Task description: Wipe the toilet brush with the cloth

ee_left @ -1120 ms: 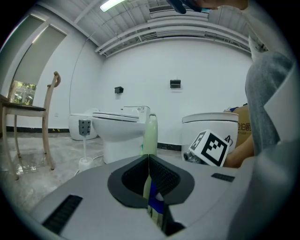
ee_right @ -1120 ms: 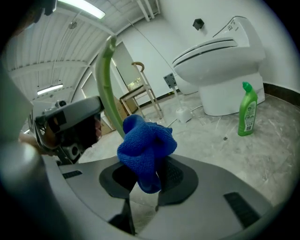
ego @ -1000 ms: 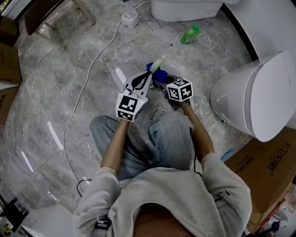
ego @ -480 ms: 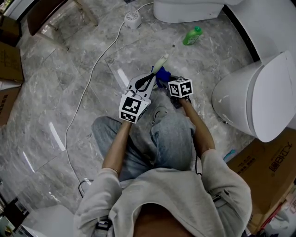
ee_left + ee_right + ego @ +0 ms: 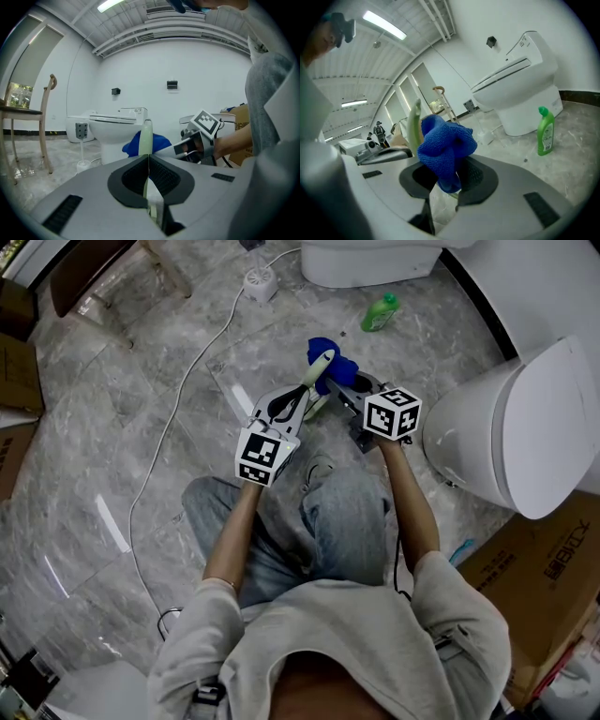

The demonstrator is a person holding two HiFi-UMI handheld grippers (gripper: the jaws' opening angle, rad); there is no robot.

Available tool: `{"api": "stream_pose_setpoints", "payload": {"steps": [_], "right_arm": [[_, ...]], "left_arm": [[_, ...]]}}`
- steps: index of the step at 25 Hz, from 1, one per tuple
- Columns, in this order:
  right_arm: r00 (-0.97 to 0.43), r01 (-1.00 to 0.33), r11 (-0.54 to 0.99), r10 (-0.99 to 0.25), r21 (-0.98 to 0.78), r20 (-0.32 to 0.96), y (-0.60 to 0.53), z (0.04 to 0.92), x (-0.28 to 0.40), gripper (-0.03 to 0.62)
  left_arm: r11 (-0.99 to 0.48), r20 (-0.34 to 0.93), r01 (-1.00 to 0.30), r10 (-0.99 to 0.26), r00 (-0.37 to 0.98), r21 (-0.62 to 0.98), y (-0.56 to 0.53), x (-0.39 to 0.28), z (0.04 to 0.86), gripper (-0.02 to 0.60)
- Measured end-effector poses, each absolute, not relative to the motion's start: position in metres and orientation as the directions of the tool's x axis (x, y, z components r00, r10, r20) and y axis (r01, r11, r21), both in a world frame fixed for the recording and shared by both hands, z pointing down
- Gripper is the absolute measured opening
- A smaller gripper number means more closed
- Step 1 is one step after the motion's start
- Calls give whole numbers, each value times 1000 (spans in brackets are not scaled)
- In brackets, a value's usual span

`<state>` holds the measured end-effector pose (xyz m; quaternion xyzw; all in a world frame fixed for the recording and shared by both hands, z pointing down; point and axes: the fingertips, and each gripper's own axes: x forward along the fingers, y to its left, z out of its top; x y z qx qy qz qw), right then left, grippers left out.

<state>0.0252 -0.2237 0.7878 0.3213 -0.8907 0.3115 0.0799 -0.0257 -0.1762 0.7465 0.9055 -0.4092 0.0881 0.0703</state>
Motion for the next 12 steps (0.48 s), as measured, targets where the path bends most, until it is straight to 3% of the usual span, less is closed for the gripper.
{"api": "stream_pose_setpoints", "payload": {"steps": [6, 12], "right_arm": [[-859, -511, 730, -415, -454, 300, -213, 762, -1, 111], [-870, -488, 743, -372, -458, 323, -207, 778, -6, 111]], "left_arm": [[-659, 222, -750, -724, 653, 57, -176, -22, 747, 20], [-659, 225, -750, -724, 652, 53, -177, -22, 747, 20]]}}
